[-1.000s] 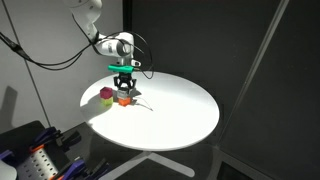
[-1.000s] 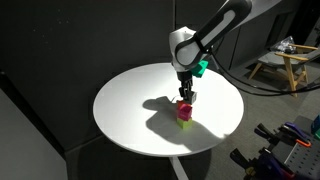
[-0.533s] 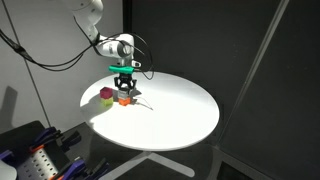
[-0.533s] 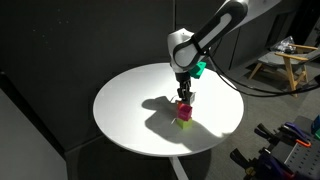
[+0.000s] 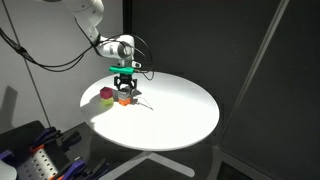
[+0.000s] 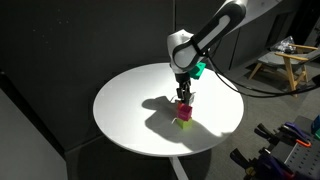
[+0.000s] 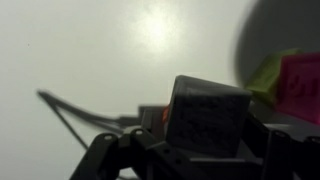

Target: Put the grey block on top of the orange block

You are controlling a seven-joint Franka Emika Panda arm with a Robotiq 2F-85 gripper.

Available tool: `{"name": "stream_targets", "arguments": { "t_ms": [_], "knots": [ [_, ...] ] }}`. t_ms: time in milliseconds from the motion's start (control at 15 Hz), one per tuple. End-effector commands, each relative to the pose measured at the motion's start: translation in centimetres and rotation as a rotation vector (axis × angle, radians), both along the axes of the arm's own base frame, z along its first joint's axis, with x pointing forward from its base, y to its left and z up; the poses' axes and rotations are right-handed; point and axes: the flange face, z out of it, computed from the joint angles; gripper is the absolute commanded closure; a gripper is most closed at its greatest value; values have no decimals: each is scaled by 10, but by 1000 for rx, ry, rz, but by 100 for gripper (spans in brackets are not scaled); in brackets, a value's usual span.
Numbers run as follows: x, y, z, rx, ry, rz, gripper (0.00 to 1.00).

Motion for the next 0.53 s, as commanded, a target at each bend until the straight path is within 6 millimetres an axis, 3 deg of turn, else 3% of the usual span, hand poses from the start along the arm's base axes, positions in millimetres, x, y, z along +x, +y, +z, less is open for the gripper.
{"name": "stream_targets", "arguments": {
  "t_ms": [0,467],
  "knots": [
    [6,-1,2,-9,5,11,0],
    [-5,-2,22,-26,99,-54,0]
  ]
}}
